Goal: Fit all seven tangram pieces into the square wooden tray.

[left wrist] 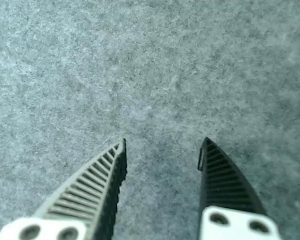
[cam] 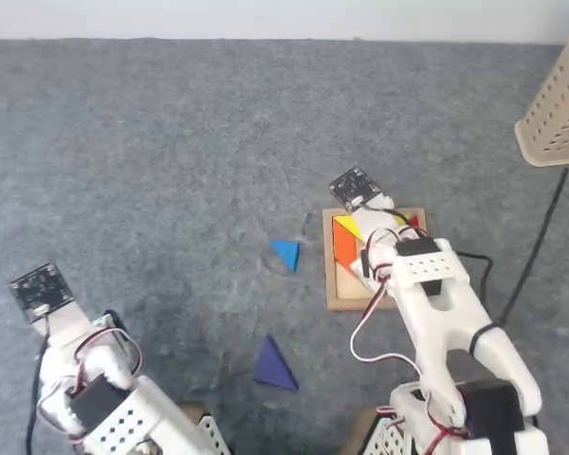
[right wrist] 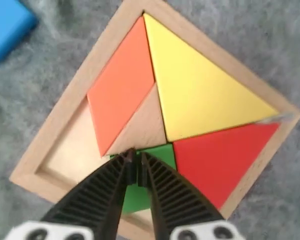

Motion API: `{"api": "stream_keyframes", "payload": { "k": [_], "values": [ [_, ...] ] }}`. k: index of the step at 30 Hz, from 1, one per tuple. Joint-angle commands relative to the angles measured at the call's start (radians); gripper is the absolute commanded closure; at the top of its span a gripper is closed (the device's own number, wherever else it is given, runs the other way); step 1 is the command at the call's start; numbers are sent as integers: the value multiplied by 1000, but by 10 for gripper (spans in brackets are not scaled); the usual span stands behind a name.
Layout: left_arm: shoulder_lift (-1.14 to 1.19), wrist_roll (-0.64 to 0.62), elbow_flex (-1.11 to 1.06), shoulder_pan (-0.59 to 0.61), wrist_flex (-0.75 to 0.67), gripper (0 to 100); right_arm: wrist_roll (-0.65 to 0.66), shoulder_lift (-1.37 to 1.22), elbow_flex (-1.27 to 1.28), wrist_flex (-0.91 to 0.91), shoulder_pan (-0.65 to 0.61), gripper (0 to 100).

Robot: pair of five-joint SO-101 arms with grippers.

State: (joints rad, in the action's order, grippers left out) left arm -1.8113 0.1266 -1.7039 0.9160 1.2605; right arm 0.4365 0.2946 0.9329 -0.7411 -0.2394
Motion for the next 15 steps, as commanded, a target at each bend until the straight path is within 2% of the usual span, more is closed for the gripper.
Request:
{"api": "stream_keyframes", "payload": {
  "k": [1, 4, 8, 13, 15],
  "values": [
    [-11, -9, 19, -2, 3, 775, -34, 124, -77, -97, -5, 989],
    [-11, -9, 19, -2, 3, 775, -34, 219, -75, -203, -87, 989],
    [-11, -9, 19, -2, 3, 775, -32, 275, -74, -357, -351, 989],
    [-11, -9, 19, -2, 3, 775, -32, 275, -72, -404, -664, 980],
    [-11, -9, 19, -2, 3, 775, -32, 274, -72, -412, -751, 932]
  ]
}}
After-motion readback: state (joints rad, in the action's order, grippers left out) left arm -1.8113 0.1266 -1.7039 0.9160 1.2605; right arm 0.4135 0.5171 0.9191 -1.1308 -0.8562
